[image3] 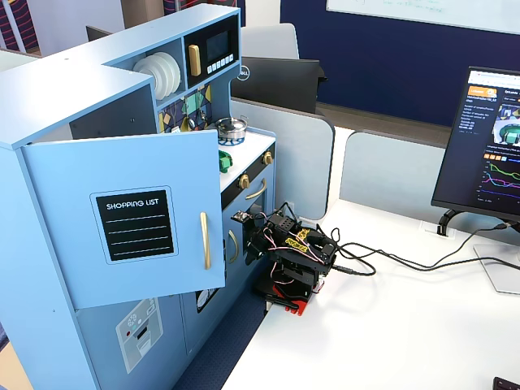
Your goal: Pick up the lid from the counter and put it on the green recipient
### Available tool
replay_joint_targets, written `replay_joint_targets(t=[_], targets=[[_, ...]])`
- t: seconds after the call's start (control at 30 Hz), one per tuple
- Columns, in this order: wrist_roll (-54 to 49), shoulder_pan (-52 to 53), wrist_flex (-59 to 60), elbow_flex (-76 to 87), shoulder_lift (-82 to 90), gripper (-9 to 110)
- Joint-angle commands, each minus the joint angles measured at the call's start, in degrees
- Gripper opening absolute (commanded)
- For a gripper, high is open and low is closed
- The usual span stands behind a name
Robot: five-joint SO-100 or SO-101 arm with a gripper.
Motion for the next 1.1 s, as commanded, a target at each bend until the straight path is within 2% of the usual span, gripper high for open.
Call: replay_joint_targets(t=[0.0, 0.2, 0.43, 0.63, 0.8, 0.97, 1.07], targets=[[1.93, 4.31, 1.67, -2.11, -0.62, 0], [-9.14, 11.78, -6.94, -22.15, -9.76, 0], [-6.94, 23.03, -17.58, -41.31, -17.31, 0], [-3.08, 28.39, -38.41, -39.38, -20.57, 17], [-1.05, 29.18, -49.48, -35.77, -21.71, 35], [-0.62, 29.88, -61.61, -33.13, -26.19, 46], [-2.02, 30.94, -67.41, -32.17, -29.97, 47]])
